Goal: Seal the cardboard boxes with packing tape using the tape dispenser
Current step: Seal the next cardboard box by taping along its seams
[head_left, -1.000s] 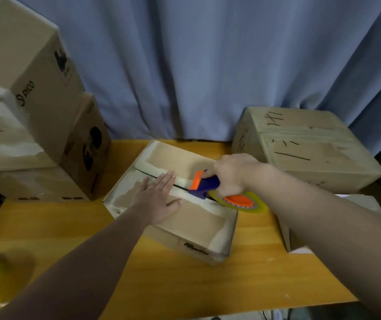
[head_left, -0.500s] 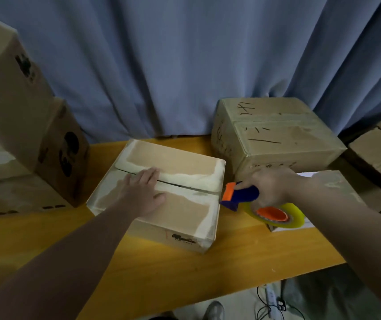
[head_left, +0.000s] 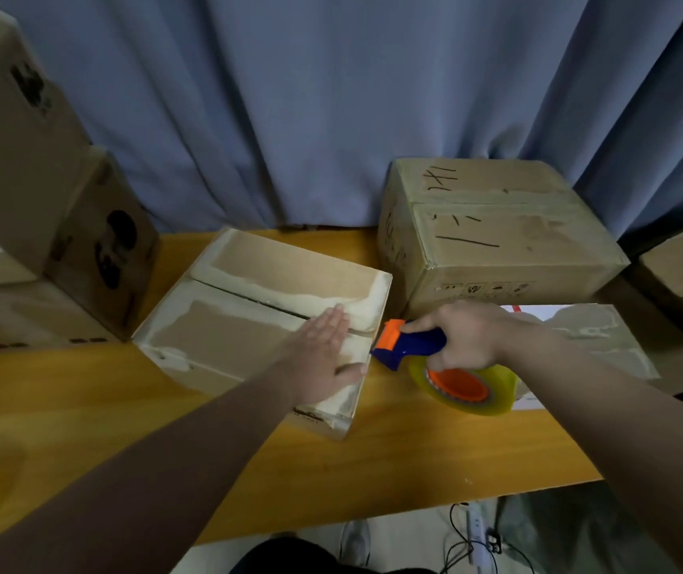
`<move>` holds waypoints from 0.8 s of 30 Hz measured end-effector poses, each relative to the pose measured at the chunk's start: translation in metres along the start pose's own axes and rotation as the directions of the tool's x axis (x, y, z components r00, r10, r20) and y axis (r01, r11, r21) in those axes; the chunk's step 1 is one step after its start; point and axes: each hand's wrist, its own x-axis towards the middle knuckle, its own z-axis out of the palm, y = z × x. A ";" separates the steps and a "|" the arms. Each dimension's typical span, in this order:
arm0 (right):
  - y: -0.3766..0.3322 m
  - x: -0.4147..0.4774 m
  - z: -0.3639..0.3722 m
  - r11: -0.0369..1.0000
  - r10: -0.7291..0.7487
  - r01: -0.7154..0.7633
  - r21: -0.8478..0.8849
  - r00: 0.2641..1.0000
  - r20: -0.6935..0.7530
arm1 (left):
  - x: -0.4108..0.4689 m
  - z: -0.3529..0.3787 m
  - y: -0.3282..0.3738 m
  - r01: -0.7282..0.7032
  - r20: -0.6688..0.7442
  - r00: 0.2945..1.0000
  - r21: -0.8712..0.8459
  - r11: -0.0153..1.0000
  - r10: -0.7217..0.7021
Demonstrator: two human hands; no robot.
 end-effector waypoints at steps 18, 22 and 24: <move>0.001 0.009 0.000 0.998 0.013 -0.014 0.059 1.000 0.021 | 0.008 0.002 0.013 0.033 0.014 0.999 0.013 0.999 -0.033; -0.008 0.012 0.004 0.996 0.014 -0.013 0.086 1.000 -0.006 | 0.018 -0.007 0.012 0.066 0.041 0.997 0.024 0.998 -0.067; -0.016 0.021 0.010 0.986 0.015 -0.008 0.164 0.999 -0.043 | 0.023 -0.012 0.002 0.041 -0.012 0.999 0.043 0.998 -0.041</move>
